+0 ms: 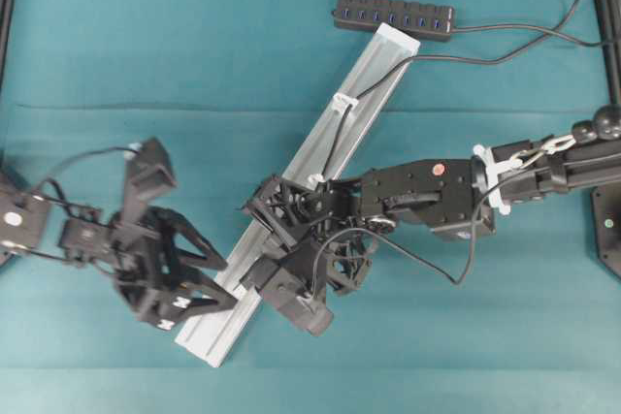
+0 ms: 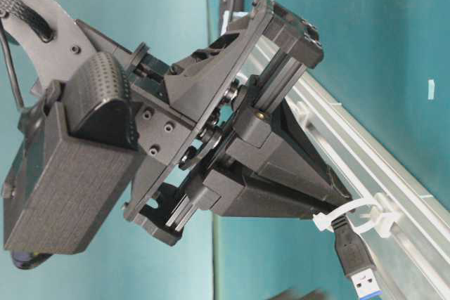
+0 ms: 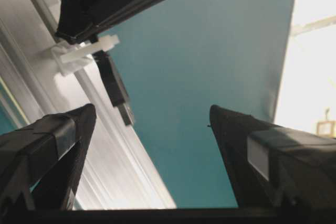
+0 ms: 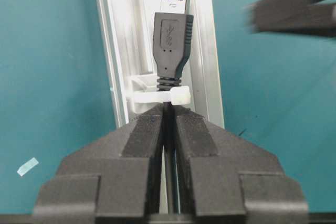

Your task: Pass the USB cable through three rings with both arms.

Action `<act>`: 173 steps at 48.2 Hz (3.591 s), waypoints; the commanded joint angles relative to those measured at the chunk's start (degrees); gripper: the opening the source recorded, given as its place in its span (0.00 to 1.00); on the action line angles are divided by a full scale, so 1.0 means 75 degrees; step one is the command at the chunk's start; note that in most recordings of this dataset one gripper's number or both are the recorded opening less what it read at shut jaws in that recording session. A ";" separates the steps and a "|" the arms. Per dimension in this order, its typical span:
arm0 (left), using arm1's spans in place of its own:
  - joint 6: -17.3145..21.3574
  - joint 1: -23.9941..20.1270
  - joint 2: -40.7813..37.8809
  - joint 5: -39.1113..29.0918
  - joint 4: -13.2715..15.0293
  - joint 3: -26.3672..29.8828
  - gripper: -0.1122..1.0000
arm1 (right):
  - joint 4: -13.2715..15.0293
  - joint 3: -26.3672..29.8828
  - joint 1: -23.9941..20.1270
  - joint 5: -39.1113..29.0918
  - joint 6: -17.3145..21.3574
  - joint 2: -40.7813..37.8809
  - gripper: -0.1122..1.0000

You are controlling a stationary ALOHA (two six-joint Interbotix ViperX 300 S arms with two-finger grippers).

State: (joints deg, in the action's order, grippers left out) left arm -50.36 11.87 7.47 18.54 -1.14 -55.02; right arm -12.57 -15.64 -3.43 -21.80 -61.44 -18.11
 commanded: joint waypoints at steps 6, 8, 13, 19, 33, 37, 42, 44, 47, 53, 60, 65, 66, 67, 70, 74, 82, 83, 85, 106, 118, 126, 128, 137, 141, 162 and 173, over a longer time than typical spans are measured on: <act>0.0012 -0.0129 -0.0879 0.0352 -0.0023 0.0340 0.95 | -0.0023 0.0082 -0.0035 0.0059 0.0070 -0.0023 0.17; 0.0012 -0.0129 -0.0914 0.0422 -0.0023 0.0352 0.95 | -0.0023 0.0082 -0.0035 0.0059 0.0070 -0.0023 0.17; 0.0012 -0.0129 -0.0926 0.0586 -0.0023 0.0352 0.95 | -0.0023 0.0082 -0.0035 0.0047 0.0070 -0.0023 0.17; 0.0012 -0.0129 -0.0926 0.0586 -0.0023 0.0316 0.93 | -0.0023 0.0082 -0.0035 0.0059 0.0070 -0.0023 0.17; 0.0023 -0.0129 -0.0914 0.0609 -0.0023 0.0363 0.71 | -0.0023 0.0082 0.0012 0.0059 0.0059 -0.0023 0.17; 0.0035 -0.0129 -0.0914 0.0645 -0.0023 0.0398 0.52 | -0.0023 0.0082 0.0023 0.0047 0.0059 -0.0023 0.17; 0.0047 -0.0129 -0.0938 0.0680 -0.0023 0.0469 0.27 | -0.0023 0.0082 0.0035 0.0012 0.0059 -0.0023 0.17; 0.0047 -0.0129 -0.0938 0.0680 -0.0023 0.0492 0.21 | -0.0023 0.0070 0.0035 0.0012 0.0059 -0.0023 0.17; 0.0047 -0.0129 -0.0949 0.0668 -0.0023 0.0504 0.21 | -0.0023 0.0070 0.0047 0.0012 0.0059 -0.0023 0.17; 0.0047 -0.0129 -0.0949 0.0668 -0.0023 0.0504 0.21 | -0.0023 0.0070 0.0047 0.0012 0.0059 -0.0023 0.17; 0.0047 -0.0129 -0.0949 0.0668 -0.0023 0.0504 0.21 | -0.0023 0.0070 0.0059 0.0059 0.0059 -0.0023 0.17; 0.0047 -0.0129 -0.0949 0.0668 -0.0023 0.0504 0.21 | -0.0023 0.0059 0.0047 0.0059 0.0047 -0.0023 0.17; 0.0047 -0.0129 -0.0949 0.0668 -0.0023 0.0504 0.21 | -0.0023 0.0059 0.0059 0.0059 0.0047 -0.0023 0.17; 0.0047 -0.0129 -0.0949 0.0668 -0.0023 0.0504 0.21 | -0.0023 0.0047 0.0070 0.0047 0.0047 -0.0023 0.17; 0.0047 -0.0129 -0.0949 0.0668 -0.0023 0.0492 0.21 | -0.0023 0.0035 0.0070 0.0012 0.0047 -0.0023 0.17; 0.0047 -0.0129 -0.0938 0.0668 -0.0023 0.0469 0.21 | -0.0023 0.0035 0.0117 0.0000 0.0059 -0.0012 0.17; 0.0035 -0.0129 -0.0914 0.0668 -0.0023 0.0434 0.21 | -0.0023 0.0023 0.0141 -0.0059 0.0094 -0.0012 0.26; 0.0035 -0.0129 -0.0914 0.0668 -0.0023 0.0434 0.21 | -0.0023 0.0012 0.0141 -0.0082 0.0094 -0.0012 0.29; 0.0035 -0.0129 -0.0914 0.0668 -0.0023 0.0422 0.21 | -0.0023 0.0000 0.0152 -0.0117 0.0094 0.0000 0.37; -0.0281 0.0000 -0.0738 0.0680 -0.0023 0.0012 0.20 | -0.0023 -0.0281 0.0387 -0.0258 0.1195 0.0445 0.81; -0.0445 0.0094 -0.0539 0.0680 -0.0023 -0.0094 0.20 | -0.0023 -0.0762 0.0469 -0.0082 0.1781 0.0926 0.81; -0.0562 0.0246 -0.0293 0.0621 -0.0023 -0.0199 0.20 | -0.0023 -0.1043 0.0527 0.0176 0.2180 0.1254 0.81; -0.0656 0.0258 -0.0188 0.0609 -0.0023 -0.0246 0.20 | -0.0023 -0.1102 0.0551 0.0223 0.2285 0.1301 0.81; -0.1113 0.0328 0.0270 0.0516 -0.0023 -0.0516 0.20 | -0.0023 -0.1301 0.0680 0.0492 0.2742 0.1570 0.81; -0.1137 0.0375 0.0445 0.0492 -0.0023 -0.0621 0.20 | -0.0023 -0.1395 0.0773 0.0586 0.2859 0.1723 0.81; -0.1113 0.0398 0.1313 -0.0352 -0.0023 -0.0656 0.20 | -0.0023 -0.1723 0.0926 0.0750 0.2988 0.2262 0.81; -0.1113 0.0398 0.1336 -0.0422 -0.0023 -0.0645 0.20 | -0.0023 -0.1980 0.0938 0.1020 0.3668 0.2484 0.81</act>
State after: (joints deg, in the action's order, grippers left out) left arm -58.89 14.50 14.50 15.12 -1.23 -60.38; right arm -12.66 -30.15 3.60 -15.29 -35.95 -0.53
